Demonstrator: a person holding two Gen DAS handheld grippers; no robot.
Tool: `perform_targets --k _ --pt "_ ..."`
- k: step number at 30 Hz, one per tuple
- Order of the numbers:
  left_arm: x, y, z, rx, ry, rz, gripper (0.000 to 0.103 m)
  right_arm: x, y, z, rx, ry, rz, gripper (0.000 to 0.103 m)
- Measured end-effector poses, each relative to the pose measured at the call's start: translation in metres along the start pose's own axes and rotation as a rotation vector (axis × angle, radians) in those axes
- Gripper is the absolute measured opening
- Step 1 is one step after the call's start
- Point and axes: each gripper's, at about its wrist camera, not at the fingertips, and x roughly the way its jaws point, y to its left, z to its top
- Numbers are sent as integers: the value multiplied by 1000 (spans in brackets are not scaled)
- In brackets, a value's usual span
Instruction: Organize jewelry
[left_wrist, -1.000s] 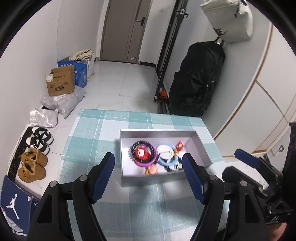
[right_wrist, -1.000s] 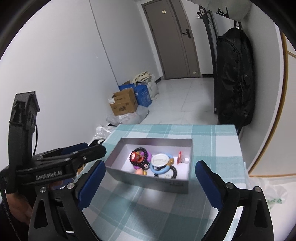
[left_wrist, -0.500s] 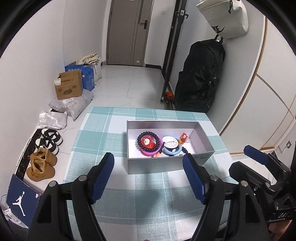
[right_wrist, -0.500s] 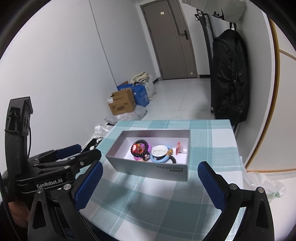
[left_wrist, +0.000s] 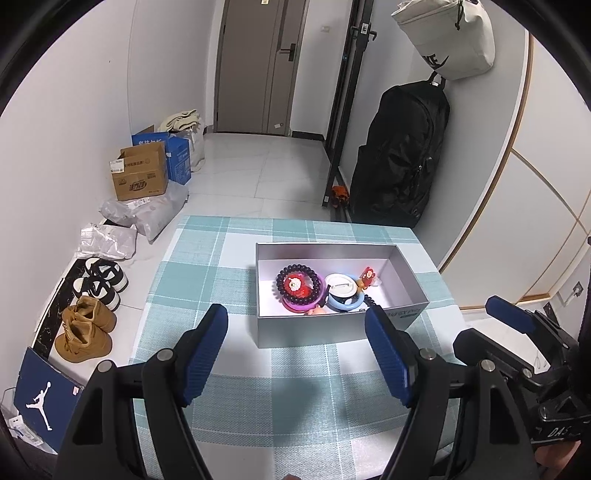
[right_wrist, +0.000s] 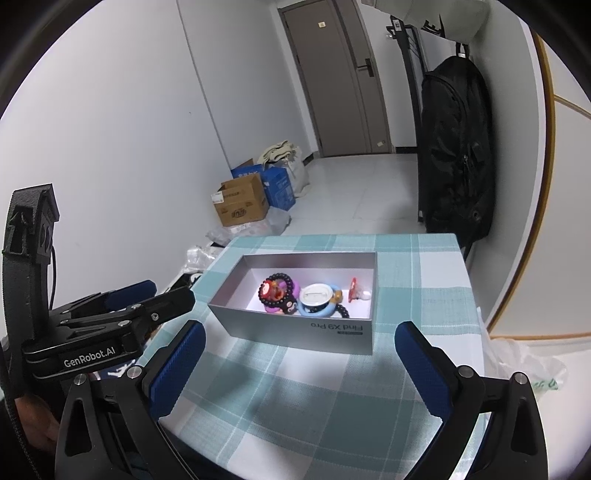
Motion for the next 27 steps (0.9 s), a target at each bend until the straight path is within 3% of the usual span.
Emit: perform_targets --k 27 --pt "4 0 0 -12 27 -3 73 2 -4 0 24 7 -3 103"
